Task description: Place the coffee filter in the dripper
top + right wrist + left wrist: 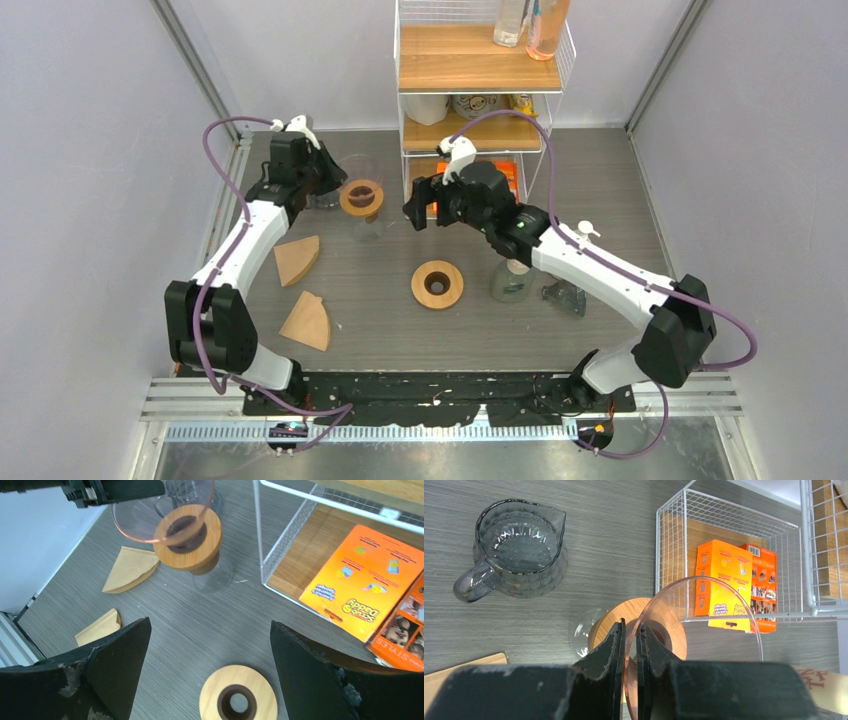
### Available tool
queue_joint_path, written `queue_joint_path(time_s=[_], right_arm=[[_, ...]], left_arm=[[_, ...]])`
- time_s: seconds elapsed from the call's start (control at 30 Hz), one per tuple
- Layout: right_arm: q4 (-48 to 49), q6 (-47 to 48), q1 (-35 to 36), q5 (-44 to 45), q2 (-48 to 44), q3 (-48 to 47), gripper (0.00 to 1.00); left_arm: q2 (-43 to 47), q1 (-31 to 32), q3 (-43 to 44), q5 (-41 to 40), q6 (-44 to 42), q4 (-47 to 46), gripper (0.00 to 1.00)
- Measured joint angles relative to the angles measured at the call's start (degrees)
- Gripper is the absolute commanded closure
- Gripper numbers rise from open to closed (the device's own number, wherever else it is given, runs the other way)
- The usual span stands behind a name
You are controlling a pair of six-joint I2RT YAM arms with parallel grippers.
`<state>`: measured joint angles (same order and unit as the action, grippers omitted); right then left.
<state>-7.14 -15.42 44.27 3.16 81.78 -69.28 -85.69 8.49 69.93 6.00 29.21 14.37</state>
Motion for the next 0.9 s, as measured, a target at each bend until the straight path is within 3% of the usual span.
queue_joint_path(time_s=[0.27, 0.47, 0.73, 0.9], right_arm=[[-1.62, -2.8, 2.75, 3.06, 6.75, -8.13, 0.0], [-1.14, -4.37, 4.28, 7.56, 11.93, -12.72, 0.06], [0.17, -6.21, 5.51, 10.78, 21.22, -21.16, 0.2], [-0.35, -6.58, 6.34, 12.2, 26.03, -25.9, 0.36]], left_arm=[[2.43, -0.46, -1.86, 0.17, -1.2, 1.16, 1.0], [5.09, -0.92, -4.48, 0.68, -1.2, 1.01, 1.0], [6.67, -1.16, -6.19, 1.44, -1.22, 0.48, 1.0], [7.15, -1.46, -7.08, 1.77, -1.22, -0.5, 1.0]])
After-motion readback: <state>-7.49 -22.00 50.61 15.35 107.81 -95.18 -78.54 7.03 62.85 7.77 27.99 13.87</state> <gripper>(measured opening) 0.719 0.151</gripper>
